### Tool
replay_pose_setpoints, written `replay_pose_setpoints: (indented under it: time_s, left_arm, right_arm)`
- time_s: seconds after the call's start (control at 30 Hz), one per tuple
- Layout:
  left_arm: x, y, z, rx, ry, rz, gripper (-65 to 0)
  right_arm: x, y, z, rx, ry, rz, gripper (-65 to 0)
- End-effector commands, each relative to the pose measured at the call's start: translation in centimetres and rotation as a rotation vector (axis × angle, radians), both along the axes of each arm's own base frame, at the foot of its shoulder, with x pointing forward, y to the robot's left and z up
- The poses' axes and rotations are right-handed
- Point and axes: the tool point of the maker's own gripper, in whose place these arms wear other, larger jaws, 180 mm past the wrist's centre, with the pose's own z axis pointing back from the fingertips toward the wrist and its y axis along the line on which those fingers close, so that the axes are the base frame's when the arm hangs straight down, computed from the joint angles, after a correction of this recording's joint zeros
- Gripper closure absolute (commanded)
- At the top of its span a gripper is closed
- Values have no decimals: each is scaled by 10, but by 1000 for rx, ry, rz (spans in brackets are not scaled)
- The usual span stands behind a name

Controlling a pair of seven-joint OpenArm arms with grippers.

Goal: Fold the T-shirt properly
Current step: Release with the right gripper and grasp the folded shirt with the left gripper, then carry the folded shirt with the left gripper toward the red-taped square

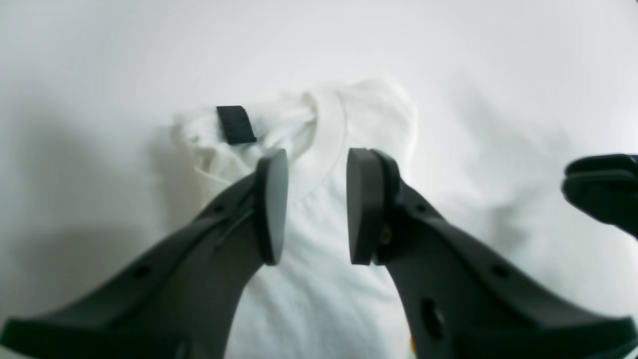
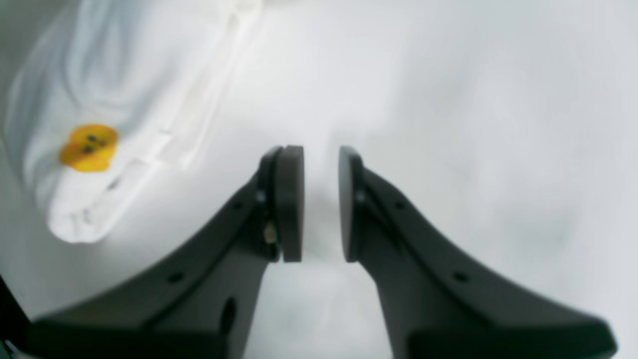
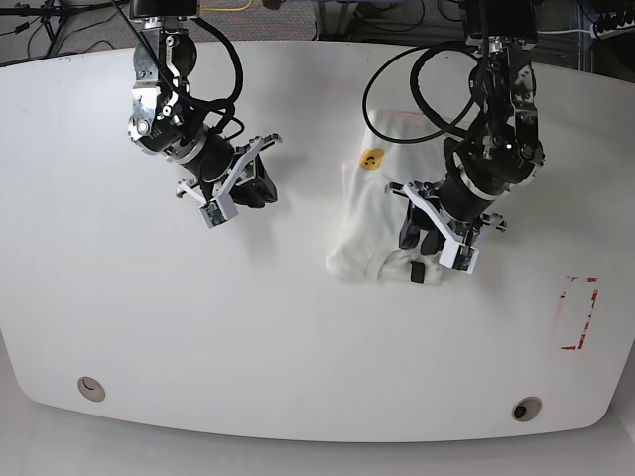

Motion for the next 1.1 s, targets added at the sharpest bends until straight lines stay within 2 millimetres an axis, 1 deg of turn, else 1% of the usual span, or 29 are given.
replay_pose_setpoints:
  time_s: [0.0,0.1,0.17,0.23,0.3,0.33,0.5,0.53,0.63,0.73,0.77,0.87,0.97,1.07]
  left_arm:
    - [5,-7,6,4,-52,50,-176]
    - [0,-14,-11,61,-35,61,-178]
    - [-4,-18,-26,100,-14,53,-178]
    - [-8,-23,-45,134,15,32,-178]
    - [-12,-23,-64,156,46,27,-178]
    - [-12,-22,-68,160,53,29,-178]
    - [-18,4,-106,180,115,88,-178]
    - [-19,8,-111,182,124,98,-178]
    - [-25,29,-132,211,168,124,-178]
    - [-31,45,-147,241,197,133,-178]
    - [-31,48,-148,246,200,135,-178]
    - [-33,65,-152,282,201,134,-178]
    - [-36,81,-152,319,204,131,-178]
    - [-45,94,-156,353,218,104,-178]
  right_arm:
    - [10,-10,15,2,-57,-19,-109]
    - [9,-12,14,1,-55,-25,-109]
    - [9,-12,14,1,-55,-25,-109]
    - [9,-11,14,2,-55,-25,-109]
    - [9,-11,15,4,-55,-26,-109]
    - [9,-11,15,4,-55,-26,-109]
    - [9,-13,14,1,-54,-30,-109]
    - [9,-13,14,1,-52,-30,-109]
    - [9,-13,14,1,-54,-30,-109]
    - [9,-13,15,1,-57,-29,-109]
    - [9,-13,15,1,-57,-29,-109]
    - [5,-13,13,0,-49,-30,-109]
    - [5,-13,18,-3,-64,-26,-109]
    - [5,-12,21,-4,-73,-25,-109]
